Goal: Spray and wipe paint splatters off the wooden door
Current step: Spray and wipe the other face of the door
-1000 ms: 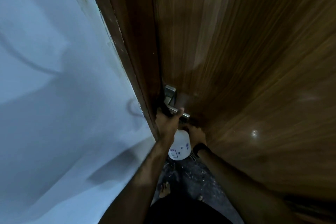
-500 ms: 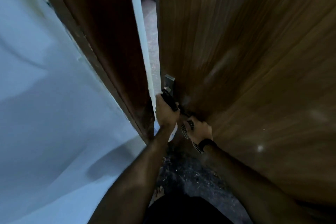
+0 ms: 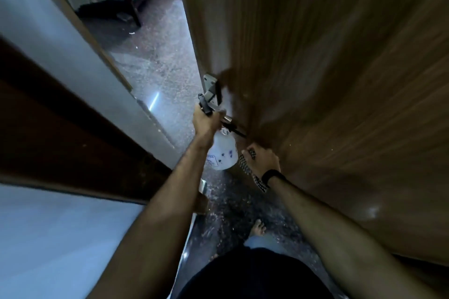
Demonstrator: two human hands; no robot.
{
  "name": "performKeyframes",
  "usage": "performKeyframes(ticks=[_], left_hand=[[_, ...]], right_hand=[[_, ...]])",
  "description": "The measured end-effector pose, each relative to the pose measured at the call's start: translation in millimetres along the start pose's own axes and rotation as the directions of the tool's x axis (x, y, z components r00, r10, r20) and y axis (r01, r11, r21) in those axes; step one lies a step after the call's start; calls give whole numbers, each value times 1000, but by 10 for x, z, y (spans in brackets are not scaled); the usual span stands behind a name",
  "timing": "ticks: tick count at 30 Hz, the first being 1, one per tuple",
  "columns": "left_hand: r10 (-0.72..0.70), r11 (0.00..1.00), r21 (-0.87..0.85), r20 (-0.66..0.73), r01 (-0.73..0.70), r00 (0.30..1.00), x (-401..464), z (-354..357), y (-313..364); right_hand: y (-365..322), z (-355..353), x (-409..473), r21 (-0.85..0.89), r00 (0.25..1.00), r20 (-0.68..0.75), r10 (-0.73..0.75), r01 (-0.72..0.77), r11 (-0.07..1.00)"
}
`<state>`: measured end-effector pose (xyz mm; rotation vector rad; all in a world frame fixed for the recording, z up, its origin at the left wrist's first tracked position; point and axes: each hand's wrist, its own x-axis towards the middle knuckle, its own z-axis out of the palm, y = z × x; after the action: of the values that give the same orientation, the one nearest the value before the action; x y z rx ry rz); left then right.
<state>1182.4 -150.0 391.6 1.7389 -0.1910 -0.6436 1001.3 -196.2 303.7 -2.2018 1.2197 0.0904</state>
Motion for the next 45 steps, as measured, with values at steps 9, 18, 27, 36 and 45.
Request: performKeyframes(ticks=[9,18,27,36,45], left_hand=[[13,1000,-25,81,-11,997,420,686,341],[97,995,8,220,-101,971,915,1346,626],[162,987,-30,337,-161,928,1488,2195,732],[263,942,8,604,-335,752,1989,3040,1073],[150,939,47,837,-342,527,2552,3759,1470]], right_hand=[[328,-437,512,28,997,73,4,-6,1000],[370,-743,1066,92,995,57,85,-90,992],[264,-1194,1940,87,989,41,143,-146,985],[534,-1538,2785,198,894,-20,448,-435,878],[874,-1833,3297,250,851,-54,522,-495,832]])
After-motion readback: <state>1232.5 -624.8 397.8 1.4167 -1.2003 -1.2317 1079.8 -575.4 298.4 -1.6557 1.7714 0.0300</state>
